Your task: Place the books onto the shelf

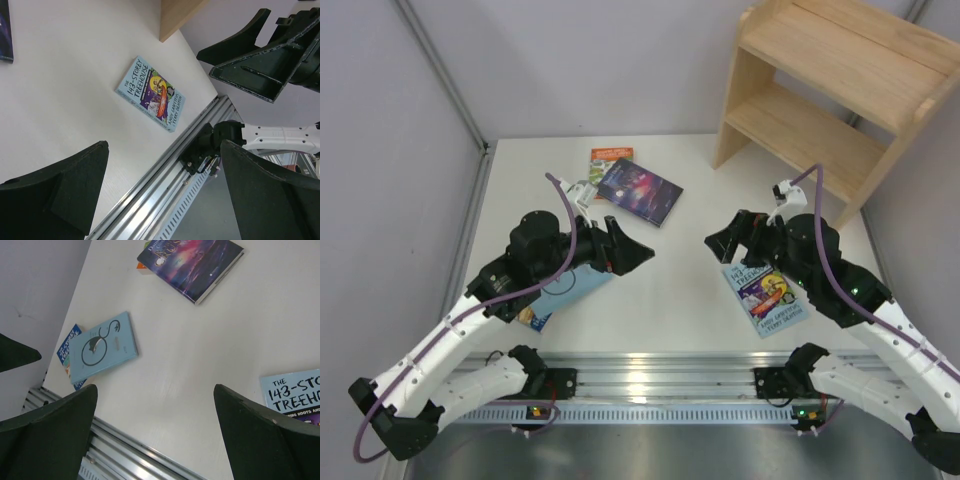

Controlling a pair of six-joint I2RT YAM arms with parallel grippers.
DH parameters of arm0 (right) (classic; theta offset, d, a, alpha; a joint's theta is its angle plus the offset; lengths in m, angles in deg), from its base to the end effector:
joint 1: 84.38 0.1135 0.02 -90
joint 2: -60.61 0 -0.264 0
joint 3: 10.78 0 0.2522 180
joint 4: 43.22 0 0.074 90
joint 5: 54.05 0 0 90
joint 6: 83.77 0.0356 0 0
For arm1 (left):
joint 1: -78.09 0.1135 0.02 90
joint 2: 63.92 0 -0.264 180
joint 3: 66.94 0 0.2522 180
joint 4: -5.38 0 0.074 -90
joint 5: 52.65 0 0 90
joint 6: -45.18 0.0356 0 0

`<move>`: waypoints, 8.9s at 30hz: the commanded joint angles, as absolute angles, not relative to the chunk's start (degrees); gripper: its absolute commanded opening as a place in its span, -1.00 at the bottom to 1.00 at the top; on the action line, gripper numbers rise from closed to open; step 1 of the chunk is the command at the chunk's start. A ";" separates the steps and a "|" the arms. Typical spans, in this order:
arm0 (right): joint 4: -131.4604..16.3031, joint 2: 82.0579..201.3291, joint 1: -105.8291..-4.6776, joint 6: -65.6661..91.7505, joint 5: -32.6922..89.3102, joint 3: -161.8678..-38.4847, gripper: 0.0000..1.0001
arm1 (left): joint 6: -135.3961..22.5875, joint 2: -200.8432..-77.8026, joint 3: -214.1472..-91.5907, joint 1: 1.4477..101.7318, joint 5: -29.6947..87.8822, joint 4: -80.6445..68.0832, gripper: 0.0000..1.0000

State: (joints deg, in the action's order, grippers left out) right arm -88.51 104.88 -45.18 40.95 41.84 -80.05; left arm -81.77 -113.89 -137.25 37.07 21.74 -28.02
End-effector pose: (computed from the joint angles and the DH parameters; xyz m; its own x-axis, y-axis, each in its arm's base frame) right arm 0.1280 0.0997 0.3664 -0.5365 0.2936 -0.7912 -0.3024 0.8084 0.5050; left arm 0.1387 -0.1333 0.3788 -0.6351 -0.2149 -0.7419 0.5607 0.5324 -0.6342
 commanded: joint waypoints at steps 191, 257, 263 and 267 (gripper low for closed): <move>-94.77 114.57 -51.70 33.40 38.12 -83.30 0.64 | -98.70 -142.04 -135.53 43.63 12.99 -13.63 -1.00; -81.33 132.86 -13.01 -30.24 105.12 -105.84 -1.00 | -123.40 -132.74 -149.69 47.15 12.57 -12.07 0.15; -80.10 131.36 -15.38 -34.19 103.54 -106.72 -1.00 | -119.28 -131.51 -152.15 48.64 14.41 -17.42 0.25; -73.10 131.02 -17.93 -44.36 103.36 -110.22 -1.00 | -115.49 -129.93 -151.63 51.54 14.60 -21.21 0.42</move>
State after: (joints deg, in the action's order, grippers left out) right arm -84.05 133.36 -15.72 -35.55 101.75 -104.40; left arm -119.35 -132.82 -150.00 49.60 14.26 -18.21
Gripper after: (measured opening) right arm 0.178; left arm 0.697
